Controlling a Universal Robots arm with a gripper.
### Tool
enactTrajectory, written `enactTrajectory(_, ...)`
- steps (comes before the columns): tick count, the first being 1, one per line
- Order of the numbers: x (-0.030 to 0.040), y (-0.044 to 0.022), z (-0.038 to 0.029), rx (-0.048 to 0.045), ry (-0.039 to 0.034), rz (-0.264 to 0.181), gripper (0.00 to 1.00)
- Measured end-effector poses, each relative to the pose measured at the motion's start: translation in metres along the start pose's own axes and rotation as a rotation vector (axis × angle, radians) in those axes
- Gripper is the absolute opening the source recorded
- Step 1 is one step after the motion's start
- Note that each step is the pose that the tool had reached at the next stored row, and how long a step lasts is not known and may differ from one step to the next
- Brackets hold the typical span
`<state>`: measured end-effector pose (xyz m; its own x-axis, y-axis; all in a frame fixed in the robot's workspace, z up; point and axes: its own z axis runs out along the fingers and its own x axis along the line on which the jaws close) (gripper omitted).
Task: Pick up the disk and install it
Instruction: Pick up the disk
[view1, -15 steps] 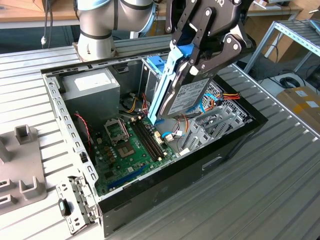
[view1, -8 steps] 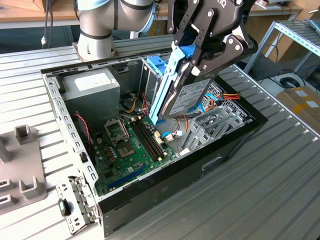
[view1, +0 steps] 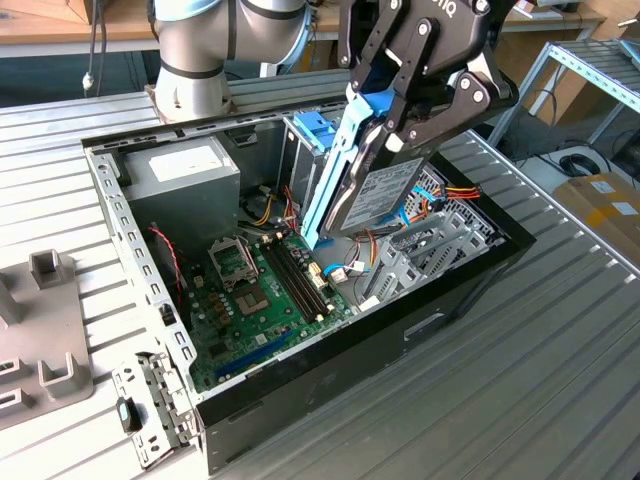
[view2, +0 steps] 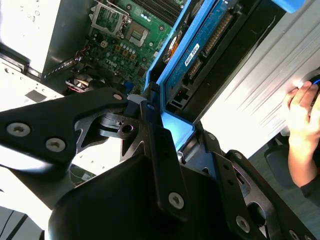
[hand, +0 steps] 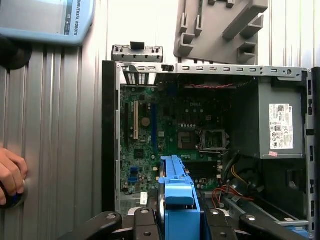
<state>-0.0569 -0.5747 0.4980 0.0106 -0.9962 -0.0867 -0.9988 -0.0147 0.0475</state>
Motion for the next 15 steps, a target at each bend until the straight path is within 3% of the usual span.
enactTrajectory(15,0.0009,-0.0042,0.0009,0.0,0.0,0.0,0.37)
